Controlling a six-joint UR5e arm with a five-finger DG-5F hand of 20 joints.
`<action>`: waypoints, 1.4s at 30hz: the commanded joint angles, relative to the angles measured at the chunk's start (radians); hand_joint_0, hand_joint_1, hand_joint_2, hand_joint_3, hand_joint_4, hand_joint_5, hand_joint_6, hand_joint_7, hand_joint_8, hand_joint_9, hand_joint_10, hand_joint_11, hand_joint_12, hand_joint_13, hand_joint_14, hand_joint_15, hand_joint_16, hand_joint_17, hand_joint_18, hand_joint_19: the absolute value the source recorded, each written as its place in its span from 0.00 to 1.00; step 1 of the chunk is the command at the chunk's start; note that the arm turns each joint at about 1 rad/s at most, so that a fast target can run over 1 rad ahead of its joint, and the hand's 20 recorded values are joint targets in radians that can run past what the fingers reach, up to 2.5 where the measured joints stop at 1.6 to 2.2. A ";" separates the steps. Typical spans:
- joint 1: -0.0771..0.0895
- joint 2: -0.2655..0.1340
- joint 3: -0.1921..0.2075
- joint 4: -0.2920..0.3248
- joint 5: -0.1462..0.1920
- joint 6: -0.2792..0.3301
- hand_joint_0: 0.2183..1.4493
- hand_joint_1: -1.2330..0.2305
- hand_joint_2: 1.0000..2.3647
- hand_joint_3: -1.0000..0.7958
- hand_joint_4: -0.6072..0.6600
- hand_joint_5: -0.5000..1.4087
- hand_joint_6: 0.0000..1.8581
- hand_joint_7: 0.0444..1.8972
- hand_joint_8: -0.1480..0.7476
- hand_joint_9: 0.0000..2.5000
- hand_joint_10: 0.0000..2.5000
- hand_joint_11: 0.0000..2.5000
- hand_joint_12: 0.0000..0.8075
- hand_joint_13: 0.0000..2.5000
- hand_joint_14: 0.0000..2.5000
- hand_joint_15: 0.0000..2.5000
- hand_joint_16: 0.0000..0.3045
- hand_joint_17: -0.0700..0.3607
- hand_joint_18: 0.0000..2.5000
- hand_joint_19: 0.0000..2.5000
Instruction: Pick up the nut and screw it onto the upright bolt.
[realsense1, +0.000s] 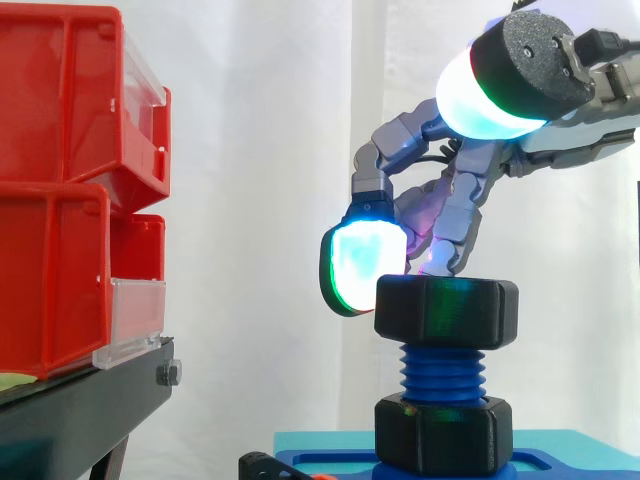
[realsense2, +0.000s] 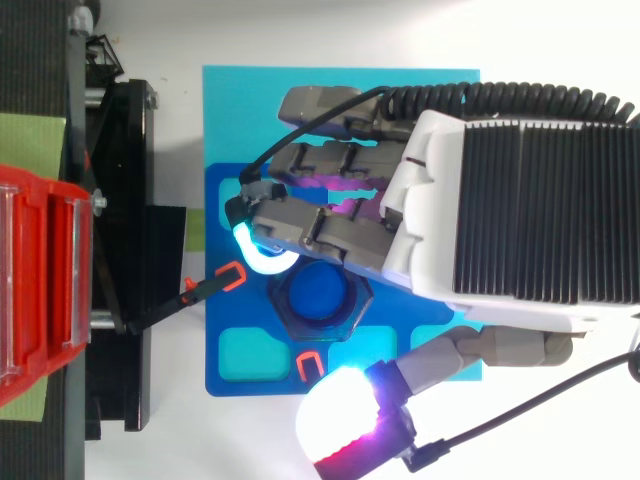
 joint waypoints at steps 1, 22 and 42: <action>-0.004 0.001 0.000 0.000 -0.008 0.000 0.24 0.71 0.00 0.28 0.67 0.26 0.27 0.64 0.53 0.46 0.00 0.03 0.34 0.25 0.00 0.00 0.09 0.31 0.13 0.00; -0.056 0.001 0.000 -0.077 -0.037 -0.046 0.26 0.66 0.00 0.28 0.60 0.31 0.27 0.75 0.48 0.67 0.00 0.08 0.29 0.39 0.00 0.00 0.07 0.27 0.24 0.00; -0.096 0.047 0.032 -0.136 -0.045 -0.098 0.22 0.70 0.00 0.28 0.69 0.23 0.27 0.48 0.52 0.58 0.00 0.10 0.40 0.39 0.00 0.01 0.11 0.34 0.26 0.01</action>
